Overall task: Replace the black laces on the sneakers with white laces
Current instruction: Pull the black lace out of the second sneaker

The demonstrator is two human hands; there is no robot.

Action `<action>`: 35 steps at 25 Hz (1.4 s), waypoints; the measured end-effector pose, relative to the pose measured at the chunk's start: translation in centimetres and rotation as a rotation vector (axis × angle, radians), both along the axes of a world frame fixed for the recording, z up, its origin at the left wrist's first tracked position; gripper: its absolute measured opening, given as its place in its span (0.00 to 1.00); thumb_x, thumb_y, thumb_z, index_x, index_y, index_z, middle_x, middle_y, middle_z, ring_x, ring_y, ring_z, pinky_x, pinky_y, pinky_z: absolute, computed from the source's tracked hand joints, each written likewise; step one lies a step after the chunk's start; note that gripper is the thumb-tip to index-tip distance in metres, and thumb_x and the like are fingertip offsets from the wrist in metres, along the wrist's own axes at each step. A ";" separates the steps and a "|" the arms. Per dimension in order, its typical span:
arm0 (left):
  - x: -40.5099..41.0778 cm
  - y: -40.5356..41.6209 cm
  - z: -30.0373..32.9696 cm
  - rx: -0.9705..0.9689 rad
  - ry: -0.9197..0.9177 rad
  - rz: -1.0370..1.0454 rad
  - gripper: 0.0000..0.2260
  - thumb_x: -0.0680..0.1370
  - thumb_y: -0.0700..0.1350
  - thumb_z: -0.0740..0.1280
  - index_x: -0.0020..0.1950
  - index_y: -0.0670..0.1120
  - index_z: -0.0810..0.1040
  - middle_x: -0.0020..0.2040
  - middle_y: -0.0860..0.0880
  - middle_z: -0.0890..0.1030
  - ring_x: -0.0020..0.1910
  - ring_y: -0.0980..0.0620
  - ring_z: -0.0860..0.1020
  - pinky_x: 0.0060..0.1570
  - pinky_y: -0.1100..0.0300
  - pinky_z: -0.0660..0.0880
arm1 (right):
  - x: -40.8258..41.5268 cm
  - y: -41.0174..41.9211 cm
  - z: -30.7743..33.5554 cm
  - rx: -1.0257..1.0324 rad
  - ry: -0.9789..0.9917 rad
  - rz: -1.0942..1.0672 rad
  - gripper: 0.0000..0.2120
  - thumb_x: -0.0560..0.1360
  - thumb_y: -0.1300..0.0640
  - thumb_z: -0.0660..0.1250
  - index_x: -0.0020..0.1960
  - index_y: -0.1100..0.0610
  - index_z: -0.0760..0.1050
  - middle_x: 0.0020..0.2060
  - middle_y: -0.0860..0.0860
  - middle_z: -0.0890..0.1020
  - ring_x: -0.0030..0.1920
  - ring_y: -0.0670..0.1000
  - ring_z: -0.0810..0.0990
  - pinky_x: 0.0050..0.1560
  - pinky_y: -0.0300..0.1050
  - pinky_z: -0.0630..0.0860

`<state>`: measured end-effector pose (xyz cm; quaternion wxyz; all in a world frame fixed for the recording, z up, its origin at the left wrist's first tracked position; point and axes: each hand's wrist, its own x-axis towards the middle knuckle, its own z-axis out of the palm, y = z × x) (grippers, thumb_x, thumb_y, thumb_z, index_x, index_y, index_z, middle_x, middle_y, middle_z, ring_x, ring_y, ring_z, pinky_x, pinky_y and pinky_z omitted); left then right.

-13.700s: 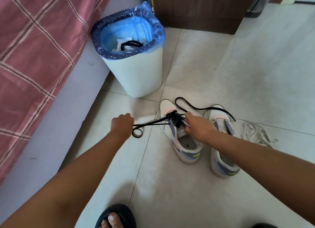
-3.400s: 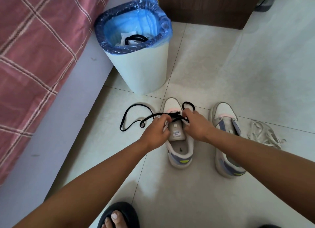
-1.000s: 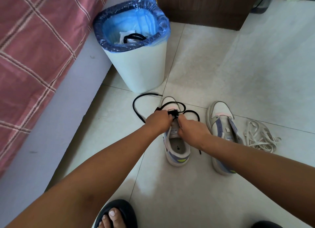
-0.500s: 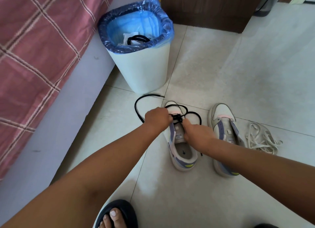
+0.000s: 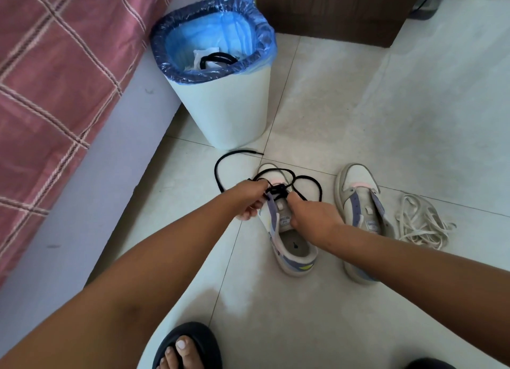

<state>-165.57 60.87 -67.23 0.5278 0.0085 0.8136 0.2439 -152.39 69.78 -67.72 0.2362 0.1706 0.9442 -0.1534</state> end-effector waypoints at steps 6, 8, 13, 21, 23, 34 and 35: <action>-2.3 -2.3 -0.8 -0.262 0.826 -0.774 0.08 0.80 0.45 0.57 0.53 0.43 0.73 0.48 0.47 0.77 0.48 0.44 0.77 0.41 0.58 0.66 | 0.2 0.5 0.1 0.005 0.008 -0.003 0.07 0.77 0.62 0.54 0.55 0.56 0.60 0.30 0.50 0.69 0.27 0.54 0.67 0.26 0.44 0.58; -3.6 -2.8 -0.3 -0.409 0.835 -0.717 0.07 0.79 0.46 0.58 0.53 0.44 0.71 0.49 0.47 0.77 0.47 0.45 0.77 0.41 0.59 0.66 | 0.0 0.0 0.2 0.006 0.009 0.020 0.07 0.78 0.61 0.54 0.56 0.57 0.60 0.30 0.50 0.68 0.28 0.53 0.67 0.27 0.44 0.60; -1.2 -2.7 -0.4 -0.092 -0.241 0.004 0.14 0.74 0.53 0.56 0.31 0.48 0.64 0.28 0.51 0.63 0.24 0.53 0.61 0.26 0.65 0.54 | -0.1 -1.2 0.2 0.042 -0.026 0.091 0.13 0.77 0.64 0.57 0.60 0.58 0.61 0.33 0.50 0.72 0.34 0.55 0.69 0.26 0.44 0.59; -6.1 -7.5 -1.3 -0.427 0.717 -0.361 0.12 0.81 0.47 0.57 0.53 0.42 0.76 0.53 0.42 0.80 0.50 0.42 0.78 0.46 0.56 0.71 | 0.1 -0.4 0.3 -0.034 -0.027 0.021 0.14 0.78 0.61 0.55 0.63 0.58 0.60 0.33 0.50 0.71 0.34 0.55 0.72 0.26 0.43 0.60; -6.9 -8.4 -0.7 -0.343 0.516 -0.189 0.19 0.80 0.55 0.59 0.49 0.40 0.76 0.44 0.42 0.80 0.39 0.45 0.77 0.37 0.59 0.68 | 0.1 -0.3 0.4 -0.049 -0.019 0.014 0.13 0.78 0.60 0.55 0.62 0.58 0.61 0.33 0.51 0.71 0.35 0.55 0.72 0.26 0.43 0.60; 0.3 -3.6 -1.0 0.150 -0.079 0.052 0.11 0.79 0.46 0.60 0.38 0.44 0.72 0.30 0.49 0.72 0.28 0.52 0.70 0.29 0.64 0.63 | 0.4 -0.1 0.6 -0.071 0.003 -0.011 0.10 0.78 0.59 0.55 0.59 0.59 0.61 0.36 0.53 0.73 0.36 0.56 0.71 0.33 0.45 0.64; -0.9 -4.4 -1.2 0.111 0.025 0.012 0.09 0.79 0.44 0.60 0.40 0.43 0.74 0.32 0.47 0.74 0.29 0.50 0.72 0.30 0.63 0.64 | 0.4 0.1 0.7 -0.076 0.002 -0.034 0.10 0.78 0.59 0.55 0.59 0.59 0.61 0.35 0.53 0.72 0.36 0.56 0.71 0.32 0.45 0.63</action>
